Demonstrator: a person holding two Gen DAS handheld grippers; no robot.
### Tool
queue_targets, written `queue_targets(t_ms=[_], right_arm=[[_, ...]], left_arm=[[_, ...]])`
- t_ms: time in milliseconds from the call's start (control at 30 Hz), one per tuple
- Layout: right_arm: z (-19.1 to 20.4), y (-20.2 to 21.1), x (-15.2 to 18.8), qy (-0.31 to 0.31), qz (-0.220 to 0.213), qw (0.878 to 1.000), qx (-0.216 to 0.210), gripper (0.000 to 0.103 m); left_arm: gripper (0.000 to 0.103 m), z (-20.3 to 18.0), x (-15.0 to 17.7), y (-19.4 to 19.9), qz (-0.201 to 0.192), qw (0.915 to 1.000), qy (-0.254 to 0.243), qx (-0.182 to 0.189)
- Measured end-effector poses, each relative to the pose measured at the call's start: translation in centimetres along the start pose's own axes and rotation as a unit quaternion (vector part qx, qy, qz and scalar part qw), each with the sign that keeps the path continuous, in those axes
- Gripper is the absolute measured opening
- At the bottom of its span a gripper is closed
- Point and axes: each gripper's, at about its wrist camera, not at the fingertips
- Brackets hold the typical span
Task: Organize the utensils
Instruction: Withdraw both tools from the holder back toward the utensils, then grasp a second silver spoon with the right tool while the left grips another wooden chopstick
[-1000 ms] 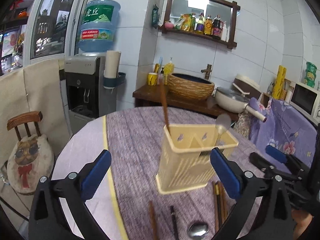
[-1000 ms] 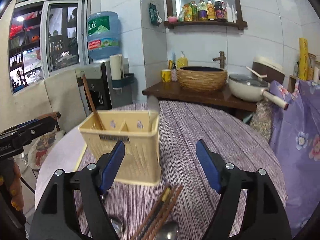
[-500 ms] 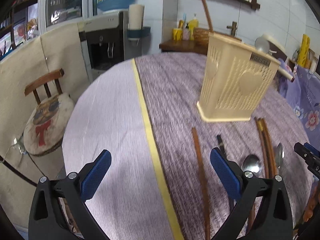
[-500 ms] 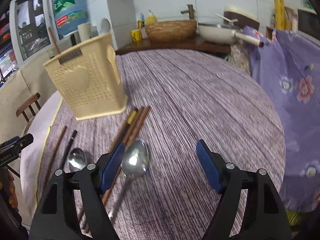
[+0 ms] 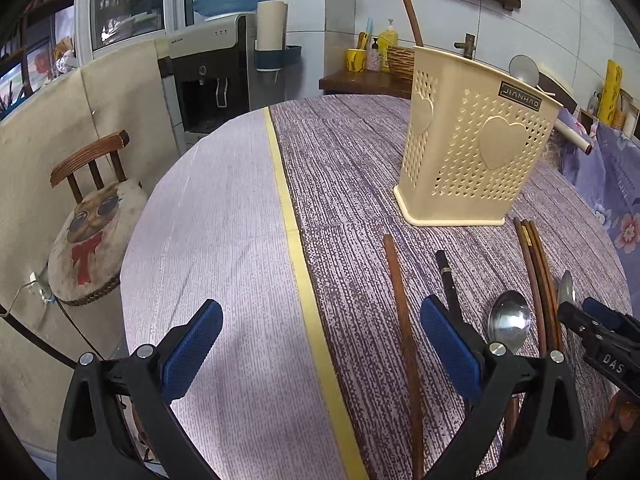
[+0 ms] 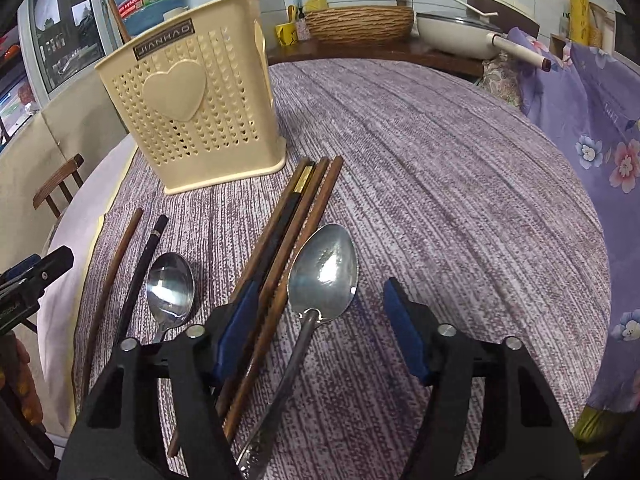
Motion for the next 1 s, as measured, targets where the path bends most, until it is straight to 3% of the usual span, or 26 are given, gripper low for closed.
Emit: queue_targets(t_ms=[333,600,833,933,1000], right_arm=[[0.2,-0.7,-0.4,0.006,0.002,1.000,0.016,0.051],[0.3,-0.6,-0.5,0.009,0.005,1.000,0.001,0.040],[-0.1,-0.4,-0.5,0.001,0.006,1.000,-0.007,0.040],[-0.6,-0.2,-0.6,-0.005,0.006,1.000,-0.011,0.040],[-1.0,-0.2,-0.7,-0.010,0.006,1.000,-0.014,0.040]], left_arm=[[0.098,-0.1,0.0,-0.5,0.006,1.0000,0.002,0.003],[0.098,-0.5,0.0,-0.5,0.007,0.9999,-0.005,0.006],[0.098,-0.7,-0.3,-0.8,0.012,0.9997,-0.014,0.012],[0.095,-1.2,-0.6,-1.3,0.018,0.9993,-0.018,0.027],[0.085,-1.8,-0.9,-1.6,0.022,0.9989,-0.028,0.032]])
Point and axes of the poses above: each gripper's, at about its wrist camera, not at the fingertips, and y roughly against the way its jaws point, z to its left, x to its underside, and after that the axes turned 6 degrees about -y, right-handed
